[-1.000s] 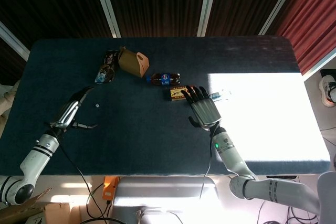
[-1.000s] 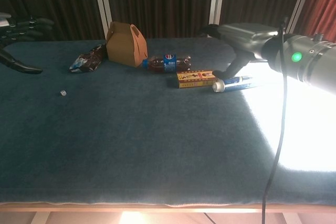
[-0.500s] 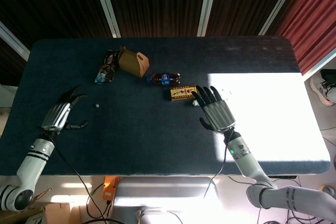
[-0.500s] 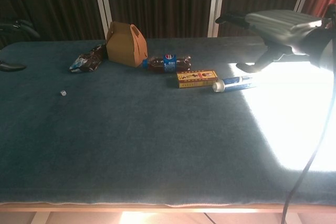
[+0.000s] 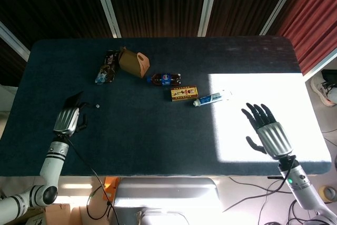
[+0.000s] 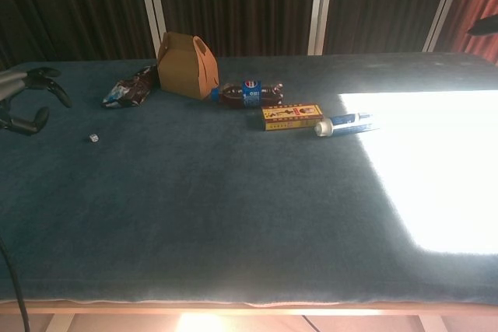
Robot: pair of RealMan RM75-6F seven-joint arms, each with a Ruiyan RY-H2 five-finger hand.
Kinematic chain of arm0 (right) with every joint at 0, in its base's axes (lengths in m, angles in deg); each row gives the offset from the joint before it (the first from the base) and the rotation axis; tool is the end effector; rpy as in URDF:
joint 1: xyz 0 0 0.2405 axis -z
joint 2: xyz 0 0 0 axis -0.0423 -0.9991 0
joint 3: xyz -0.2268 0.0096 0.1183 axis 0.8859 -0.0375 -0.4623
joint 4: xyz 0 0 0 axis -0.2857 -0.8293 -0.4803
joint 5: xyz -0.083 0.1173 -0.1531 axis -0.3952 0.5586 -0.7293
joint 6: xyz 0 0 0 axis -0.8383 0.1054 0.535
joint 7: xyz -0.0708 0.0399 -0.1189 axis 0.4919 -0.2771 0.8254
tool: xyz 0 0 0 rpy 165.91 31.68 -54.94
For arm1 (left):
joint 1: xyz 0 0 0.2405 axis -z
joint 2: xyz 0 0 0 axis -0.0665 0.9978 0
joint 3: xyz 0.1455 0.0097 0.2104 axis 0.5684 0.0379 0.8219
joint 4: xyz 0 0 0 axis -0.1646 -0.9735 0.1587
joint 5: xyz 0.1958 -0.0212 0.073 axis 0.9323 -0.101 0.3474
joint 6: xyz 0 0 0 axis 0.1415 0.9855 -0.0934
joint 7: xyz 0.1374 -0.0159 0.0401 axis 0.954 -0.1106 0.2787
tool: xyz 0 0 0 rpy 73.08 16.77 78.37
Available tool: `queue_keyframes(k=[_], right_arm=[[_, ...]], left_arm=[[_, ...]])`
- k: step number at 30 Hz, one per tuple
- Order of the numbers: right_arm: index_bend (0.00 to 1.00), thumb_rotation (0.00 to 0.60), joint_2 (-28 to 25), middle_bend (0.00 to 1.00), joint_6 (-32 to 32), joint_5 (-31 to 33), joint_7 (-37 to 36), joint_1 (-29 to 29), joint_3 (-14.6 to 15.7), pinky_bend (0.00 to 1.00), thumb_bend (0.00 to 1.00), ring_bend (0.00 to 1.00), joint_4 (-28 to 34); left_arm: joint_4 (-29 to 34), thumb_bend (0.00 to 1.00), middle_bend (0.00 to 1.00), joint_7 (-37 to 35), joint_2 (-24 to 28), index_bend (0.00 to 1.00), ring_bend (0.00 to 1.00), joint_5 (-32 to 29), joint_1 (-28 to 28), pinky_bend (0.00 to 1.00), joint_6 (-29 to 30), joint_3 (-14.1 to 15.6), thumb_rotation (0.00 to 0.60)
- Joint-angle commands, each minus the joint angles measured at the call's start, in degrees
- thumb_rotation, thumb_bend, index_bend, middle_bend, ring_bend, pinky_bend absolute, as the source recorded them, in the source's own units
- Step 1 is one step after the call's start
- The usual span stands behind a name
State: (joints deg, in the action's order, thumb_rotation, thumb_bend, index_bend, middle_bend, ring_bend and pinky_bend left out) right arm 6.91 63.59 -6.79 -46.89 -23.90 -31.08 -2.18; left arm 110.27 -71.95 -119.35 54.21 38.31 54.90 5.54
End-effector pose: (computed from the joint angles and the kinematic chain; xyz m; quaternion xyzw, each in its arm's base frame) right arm -0.2631 -0.2491 0.1161 0.7081 -0.2857 0.4149 0.4947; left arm -0.2563 0.3588 0.0459 -0.6113 -0.4647 -0.3653 0.5263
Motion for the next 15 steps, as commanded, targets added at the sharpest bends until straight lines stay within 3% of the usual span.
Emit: queue_keyframes(k=[1,15], right_arm=[[0.0,0.6,-0.27,0.0,-0.37,-1.04,1.32,0.63,0.28,0.0,0.31,0.0,-0.29],[0.0,0.6,0.56,0.0,-6.58,0.42,3.39,-0.35,-0.63,0.0,0.31,0.0,0.23]], left_arm=[[-6.84,0.69,0.0,0.87,-4.73,0.38,0.0,-2.57,2.57,0.08,-4.26,-1.44,0.6],[-19.69,0.69,0.0,5.9,-11.32,0.37,0.0,-6.08,5.72,0.08,-10.49,-2.18,0.6]])
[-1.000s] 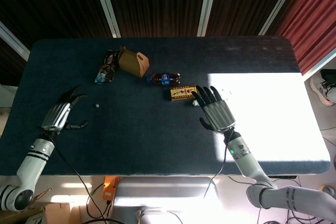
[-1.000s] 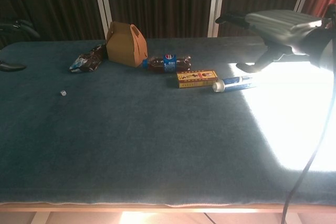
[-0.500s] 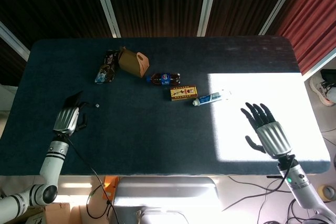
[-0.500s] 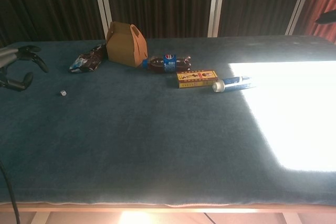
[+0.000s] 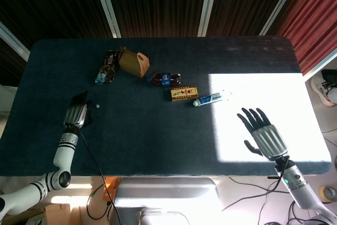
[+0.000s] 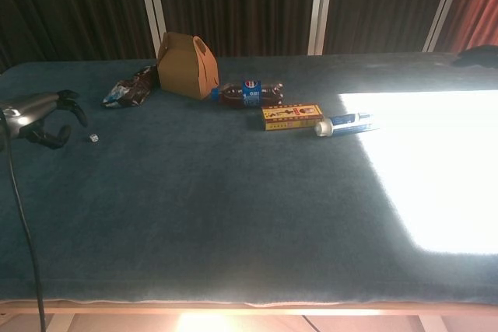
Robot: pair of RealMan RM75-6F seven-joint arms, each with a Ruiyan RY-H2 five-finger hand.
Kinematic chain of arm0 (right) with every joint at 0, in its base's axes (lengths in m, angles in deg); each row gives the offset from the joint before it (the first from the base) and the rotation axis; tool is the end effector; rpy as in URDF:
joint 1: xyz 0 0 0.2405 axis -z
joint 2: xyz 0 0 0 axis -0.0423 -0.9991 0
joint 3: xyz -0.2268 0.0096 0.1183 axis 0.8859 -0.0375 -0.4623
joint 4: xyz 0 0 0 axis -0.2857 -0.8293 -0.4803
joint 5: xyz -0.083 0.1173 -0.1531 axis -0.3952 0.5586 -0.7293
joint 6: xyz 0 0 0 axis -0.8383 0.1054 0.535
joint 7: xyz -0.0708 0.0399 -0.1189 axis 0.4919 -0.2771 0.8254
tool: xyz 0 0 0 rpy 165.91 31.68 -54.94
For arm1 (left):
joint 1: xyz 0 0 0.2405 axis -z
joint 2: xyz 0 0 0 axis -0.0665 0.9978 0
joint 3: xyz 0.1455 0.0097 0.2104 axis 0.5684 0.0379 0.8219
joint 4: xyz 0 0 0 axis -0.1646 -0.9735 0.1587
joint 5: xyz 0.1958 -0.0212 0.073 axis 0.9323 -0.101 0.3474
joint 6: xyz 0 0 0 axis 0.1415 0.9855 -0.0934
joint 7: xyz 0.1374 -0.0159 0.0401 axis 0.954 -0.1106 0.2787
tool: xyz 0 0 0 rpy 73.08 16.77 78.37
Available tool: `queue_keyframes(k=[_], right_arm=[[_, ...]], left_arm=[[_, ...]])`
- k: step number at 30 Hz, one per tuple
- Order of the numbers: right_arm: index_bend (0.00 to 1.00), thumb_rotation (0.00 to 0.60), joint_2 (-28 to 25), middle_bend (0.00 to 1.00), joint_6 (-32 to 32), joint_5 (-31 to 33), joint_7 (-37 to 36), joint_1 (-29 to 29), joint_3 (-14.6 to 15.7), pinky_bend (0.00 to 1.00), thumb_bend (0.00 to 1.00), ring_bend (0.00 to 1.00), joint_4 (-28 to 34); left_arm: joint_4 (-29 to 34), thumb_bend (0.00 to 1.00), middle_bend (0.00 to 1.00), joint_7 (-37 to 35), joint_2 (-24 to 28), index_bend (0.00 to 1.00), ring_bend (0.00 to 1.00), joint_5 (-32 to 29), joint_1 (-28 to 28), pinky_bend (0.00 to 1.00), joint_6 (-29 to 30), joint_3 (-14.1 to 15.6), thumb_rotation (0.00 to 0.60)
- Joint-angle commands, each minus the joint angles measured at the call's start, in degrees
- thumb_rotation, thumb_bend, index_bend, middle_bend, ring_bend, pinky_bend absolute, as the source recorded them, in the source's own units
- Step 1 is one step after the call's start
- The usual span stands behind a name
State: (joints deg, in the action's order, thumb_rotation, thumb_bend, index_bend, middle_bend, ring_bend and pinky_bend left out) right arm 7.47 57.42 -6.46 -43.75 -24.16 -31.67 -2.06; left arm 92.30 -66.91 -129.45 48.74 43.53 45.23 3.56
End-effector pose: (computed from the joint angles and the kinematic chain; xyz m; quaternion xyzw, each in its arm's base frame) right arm -0.2668 -0.2511 0.1005 0.7349 -0.2921 0.3712 0.4866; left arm -0.2701 0.3965 0.0090 -0.6259 -0.4625 -0.2959 0.5538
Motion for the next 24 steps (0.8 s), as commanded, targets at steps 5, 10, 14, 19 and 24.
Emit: queue_keyframes(k=[5,10,14,19,24], right_arm=[[0.0,0.6,-0.12,0.0,-1.37,0.45,0.8,0.02,-0.27,0.0,0.31,0.0,0.36],[0.0,0.6,-0.43,0.0,-2.43,0.96,1.19,0.02,-0.5,0.0,0.31,0.0,1.11],[0.0,0.6,-0.58,0.0,-2.87,1.12,1.7,0.09,-0.72,0.0,0.31,0.0,1.6],[0.0,0.6,-0.81,0.0,-3.77,2.05,2.12,0.12,-1.17,0.0,0.31,0.0,2.02],[0.0,0.6,-1.07,0.0,-4.57,2.64,2.23,0.14,-1.38,0.0,0.31,0.0,2.34]], left_arm=[[-3.86,0.68,0.0,0.6,-2.21,0.36,0.0,-0.95,0.56,0.08,-1.87,-0.71,0.6],[-5.2,0.68,0.0,0.74,-3.04,0.35,0.0,-0.57,0.56,0.08,-2.43,-0.67,0.6],[-6.32,0.68,0.0,0.77,-3.95,0.33,0.0,-0.4,0.83,0.08,-2.99,-0.96,0.6],[-6.84,0.68,0.0,0.99,-4.72,0.31,0.0,0.48,0.97,0.08,-3.41,-0.71,0.6],[-6.75,0.68,0.0,1.36,-5.05,0.31,0.0,1.14,1.02,0.08,-3.19,-0.75,0.6]])
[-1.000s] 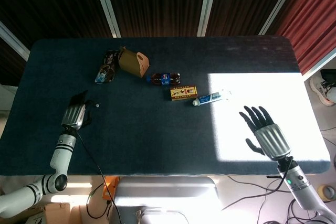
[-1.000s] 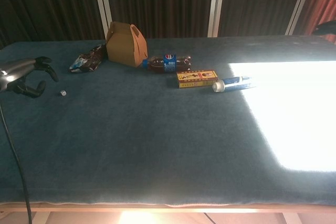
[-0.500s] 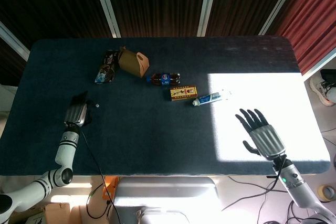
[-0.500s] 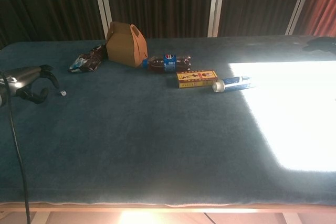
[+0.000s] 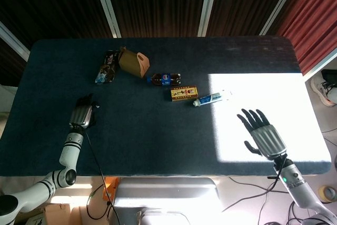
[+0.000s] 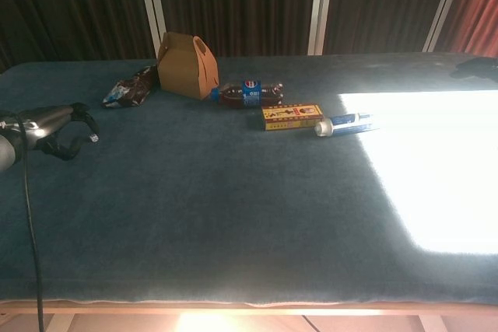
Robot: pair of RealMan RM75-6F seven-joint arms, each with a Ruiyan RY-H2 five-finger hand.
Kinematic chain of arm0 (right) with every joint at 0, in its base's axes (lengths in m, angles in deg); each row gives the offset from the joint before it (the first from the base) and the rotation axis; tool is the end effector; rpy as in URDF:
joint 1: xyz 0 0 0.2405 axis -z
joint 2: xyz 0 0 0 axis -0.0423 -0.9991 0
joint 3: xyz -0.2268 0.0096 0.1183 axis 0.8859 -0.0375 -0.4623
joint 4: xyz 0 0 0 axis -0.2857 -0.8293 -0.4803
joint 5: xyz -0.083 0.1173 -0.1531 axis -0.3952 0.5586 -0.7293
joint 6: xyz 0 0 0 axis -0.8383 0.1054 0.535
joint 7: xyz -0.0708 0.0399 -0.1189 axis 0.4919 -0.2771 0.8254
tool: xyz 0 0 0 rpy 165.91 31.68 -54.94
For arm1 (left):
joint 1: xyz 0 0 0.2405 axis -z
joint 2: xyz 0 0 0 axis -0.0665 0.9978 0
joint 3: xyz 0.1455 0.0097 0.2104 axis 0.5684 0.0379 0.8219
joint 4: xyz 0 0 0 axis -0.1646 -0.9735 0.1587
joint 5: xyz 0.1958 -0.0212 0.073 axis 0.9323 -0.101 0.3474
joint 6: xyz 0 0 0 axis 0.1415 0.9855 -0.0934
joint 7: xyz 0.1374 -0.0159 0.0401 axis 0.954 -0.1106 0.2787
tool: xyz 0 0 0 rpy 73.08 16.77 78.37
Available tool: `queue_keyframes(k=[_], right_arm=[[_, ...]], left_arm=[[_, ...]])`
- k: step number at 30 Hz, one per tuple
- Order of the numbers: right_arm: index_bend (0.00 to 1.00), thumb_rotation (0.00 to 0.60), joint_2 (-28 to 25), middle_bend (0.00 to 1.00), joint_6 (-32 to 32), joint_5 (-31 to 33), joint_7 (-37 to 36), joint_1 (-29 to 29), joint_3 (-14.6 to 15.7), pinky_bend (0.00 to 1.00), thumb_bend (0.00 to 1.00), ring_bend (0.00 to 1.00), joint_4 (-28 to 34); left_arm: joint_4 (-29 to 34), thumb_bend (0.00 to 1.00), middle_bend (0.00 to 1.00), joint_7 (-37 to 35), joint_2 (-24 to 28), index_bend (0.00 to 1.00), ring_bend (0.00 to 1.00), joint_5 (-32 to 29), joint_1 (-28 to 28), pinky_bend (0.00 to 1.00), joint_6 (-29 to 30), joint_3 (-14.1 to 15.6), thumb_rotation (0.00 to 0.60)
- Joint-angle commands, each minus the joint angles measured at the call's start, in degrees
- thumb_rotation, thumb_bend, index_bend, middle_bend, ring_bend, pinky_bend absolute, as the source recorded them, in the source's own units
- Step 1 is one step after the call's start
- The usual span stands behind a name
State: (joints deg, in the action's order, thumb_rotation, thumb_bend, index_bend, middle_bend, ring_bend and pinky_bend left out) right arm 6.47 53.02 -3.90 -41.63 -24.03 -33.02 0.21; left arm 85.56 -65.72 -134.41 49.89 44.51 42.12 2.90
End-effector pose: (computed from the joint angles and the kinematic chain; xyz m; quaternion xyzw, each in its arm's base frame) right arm -0.2683 -0.2537 0.0981 0.7378 -0.3117 0.3442 0.4899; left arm -0.2707 0.4005 -0.0139 -0.6412 -0.4572 -0.2740 0.5520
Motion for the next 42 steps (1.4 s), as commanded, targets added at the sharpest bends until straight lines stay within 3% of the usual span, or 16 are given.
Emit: queue_keyframes(k=[1,30,38,42], right_arm=[[0.0,0.6,-0.1,0.0,-0.28,0.13,0.23,0.03,-0.02,0.0,0.31,0.0,0.11],[0.0,0.6,-1.11,0.0,-2.21,1.27,1.2,0.62,-0.37,0.0,0.31,0.0,1.02],[0.0,0.6,-1.27,0.0,-1.93,1.52,0.4,1.13,-0.45,0.0,0.31,0.0,0.51],[0.0,0.6,-2.12,0.0,0.94,0.14,-0.49,2.86,0.25,0.0,0.31,0.0,0.59]], left_arm=[[-0.06,0.68,0.0,0.35,-0.15,0.31,0.0,-0.12,0.07,0.08,-0.18,-0.15,0.6],[0.5,0.68,0.0,2.28,0.52,0.31,0.0,-0.66,-0.93,0.08,-2.02,0.0,0.6],[10.89,0.68,0.0,-2.52,5.2,0.31,0.0,8.12,-4.66,0.08,4.49,3.31,0.6],[21.69,0.65,0.0,-8.18,12.17,0.25,0.0,18.08,-9.46,0.08,14.14,6.92,0.6]])
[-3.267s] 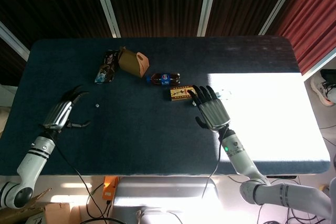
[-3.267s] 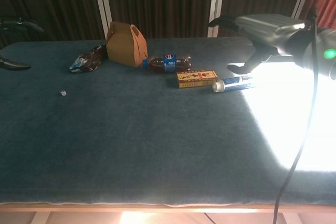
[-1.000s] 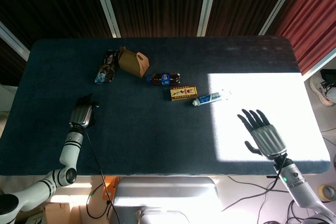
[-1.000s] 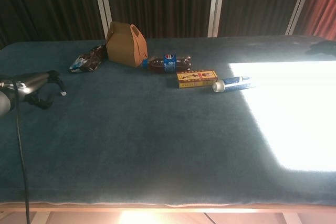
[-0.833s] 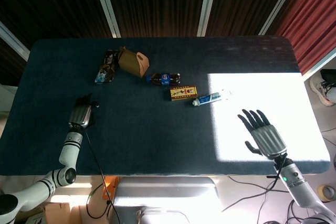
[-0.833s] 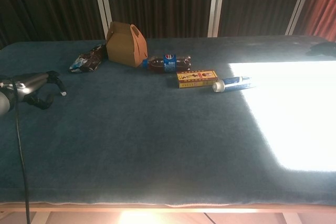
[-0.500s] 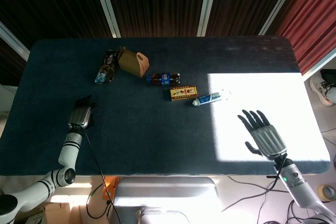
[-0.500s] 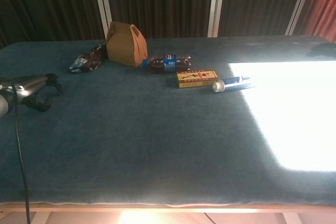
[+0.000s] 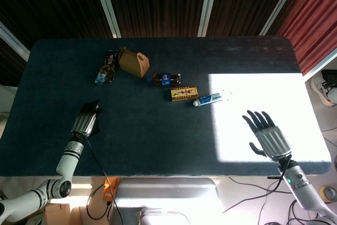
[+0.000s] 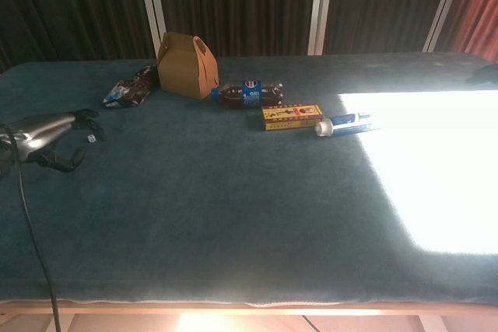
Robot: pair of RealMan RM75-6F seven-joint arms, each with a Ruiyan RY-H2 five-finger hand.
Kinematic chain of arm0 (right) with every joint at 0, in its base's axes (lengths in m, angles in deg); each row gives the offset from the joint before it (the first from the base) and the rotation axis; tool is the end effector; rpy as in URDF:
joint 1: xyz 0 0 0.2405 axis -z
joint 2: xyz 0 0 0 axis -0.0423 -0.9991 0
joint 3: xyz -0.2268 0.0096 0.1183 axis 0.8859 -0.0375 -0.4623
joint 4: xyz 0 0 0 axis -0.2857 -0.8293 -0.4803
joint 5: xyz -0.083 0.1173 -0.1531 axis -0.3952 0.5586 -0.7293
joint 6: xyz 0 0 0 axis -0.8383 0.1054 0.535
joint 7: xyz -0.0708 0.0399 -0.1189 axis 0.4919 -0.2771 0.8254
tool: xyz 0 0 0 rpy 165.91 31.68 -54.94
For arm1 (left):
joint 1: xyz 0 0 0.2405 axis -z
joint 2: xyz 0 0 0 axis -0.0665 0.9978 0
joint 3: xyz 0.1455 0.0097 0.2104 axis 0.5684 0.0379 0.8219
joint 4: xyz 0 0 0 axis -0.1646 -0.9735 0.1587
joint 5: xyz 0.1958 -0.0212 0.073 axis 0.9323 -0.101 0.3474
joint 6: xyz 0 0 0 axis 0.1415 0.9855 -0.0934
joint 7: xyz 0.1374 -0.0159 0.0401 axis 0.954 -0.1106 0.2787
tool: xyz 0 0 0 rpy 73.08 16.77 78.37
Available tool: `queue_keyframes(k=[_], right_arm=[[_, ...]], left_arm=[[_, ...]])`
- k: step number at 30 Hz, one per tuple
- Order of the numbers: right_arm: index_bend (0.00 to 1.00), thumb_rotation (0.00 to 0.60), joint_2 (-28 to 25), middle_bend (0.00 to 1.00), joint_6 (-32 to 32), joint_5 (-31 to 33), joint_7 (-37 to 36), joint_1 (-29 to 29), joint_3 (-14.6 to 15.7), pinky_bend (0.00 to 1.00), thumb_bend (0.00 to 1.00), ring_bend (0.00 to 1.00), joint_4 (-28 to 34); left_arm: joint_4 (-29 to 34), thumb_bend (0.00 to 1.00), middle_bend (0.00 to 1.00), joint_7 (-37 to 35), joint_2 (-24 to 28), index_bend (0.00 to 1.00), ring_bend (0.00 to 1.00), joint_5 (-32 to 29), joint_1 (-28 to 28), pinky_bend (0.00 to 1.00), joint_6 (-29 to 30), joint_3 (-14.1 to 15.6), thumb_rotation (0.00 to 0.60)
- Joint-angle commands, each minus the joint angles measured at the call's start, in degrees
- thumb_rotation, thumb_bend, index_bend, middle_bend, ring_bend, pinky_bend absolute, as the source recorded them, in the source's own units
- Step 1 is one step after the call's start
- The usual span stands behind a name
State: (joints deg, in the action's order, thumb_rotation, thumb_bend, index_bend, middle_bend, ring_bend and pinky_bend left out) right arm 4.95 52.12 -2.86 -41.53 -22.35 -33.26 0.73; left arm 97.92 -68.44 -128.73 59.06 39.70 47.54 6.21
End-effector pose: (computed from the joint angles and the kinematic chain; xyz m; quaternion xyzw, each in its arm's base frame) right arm -0.2797 -0.2474 0.1059 0.7321 -0.3250 0.3255 0.5024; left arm -0.2613 0.3630 -0.0095 -0.6777 -0.4349 -0.3042 0.5090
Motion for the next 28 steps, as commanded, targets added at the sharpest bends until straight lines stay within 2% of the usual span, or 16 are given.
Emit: queue_keyframes(k=[1,4,5,8,11,13,17,28], right_arm=[[0.0,0.6,-1.06,0.0,3.63,-1.6,-1.06,2.28,0.92,0.0,0.31,0.0,0.11],[0.0,0.6,-2.13,0.0,8.68,-3.31,-2.17,5.72,2.35,0.0,0.31,0.0,-0.05],[0.0,0.6,-2.7,0.0,10.86,-3.85,-2.5,7.5,3.19,0.0,0.31,0.0,0.0],[0.0,0.6,-3.79,0.0,15.54,-4.37,-2.72,12.08,5.32,0.0,0.31,0.0,0.35],[0.0,0.6,-3.35,0.0,19.58,-4.97,-2.93,16.17,7.0,0.0,0.31,0.0,-0.13],[0.0,0.6,-1.7,0.0,22.54,-5.88,-3.5,18.59,7.59,0.0,0.31,0.0,-1.89],[0.0,0.6,2.11,0.0,25.75,-6.9,-6.01,21.14,7.43,0.0,0.31,0.0,-6.51],[0.0,0.6,2.88,0.0,25.17,-8.9,-7.56,21.51,6.92,0.0,0.31,0.0,-8.55]], left_arm=[[13.02,0.64,0.0,-7.69,9.53,0.21,0.0,12.71,-6.89,0.08,12.61,5.53,0.6],[20.31,0.58,0.0,-12.59,17.01,0.06,0.0,20.81,-12.62,0.08,21.49,10.84,0.6],[22.65,0.55,0.0,-13.85,20.42,0.03,0.0,23.81,-15.28,0.08,25.11,13.48,0.6],[24.84,0.35,0.0,-14.06,27.0,0.0,0.0,28.36,-22.43,0.08,33.92,19.04,0.6],[23.16,0.2,0.0,-14.29,28.34,0.0,0.0,28.19,-30.1,0.07,41.54,21.87,0.6],[20.03,0.16,0.0,-17.17,27.19,0.0,0.0,28.47,-34.1,0.06,45.17,22.96,0.6],[15.01,0.14,0.0,-19.67,26.19,0.0,0.0,31.59,-37.42,0.06,49.47,23.81,0.6],[13.29,0.14,0.0,-22.59,26.35,0.0,0.0,33.54,-39.23,0.06,49.61,22.67,0.6]])
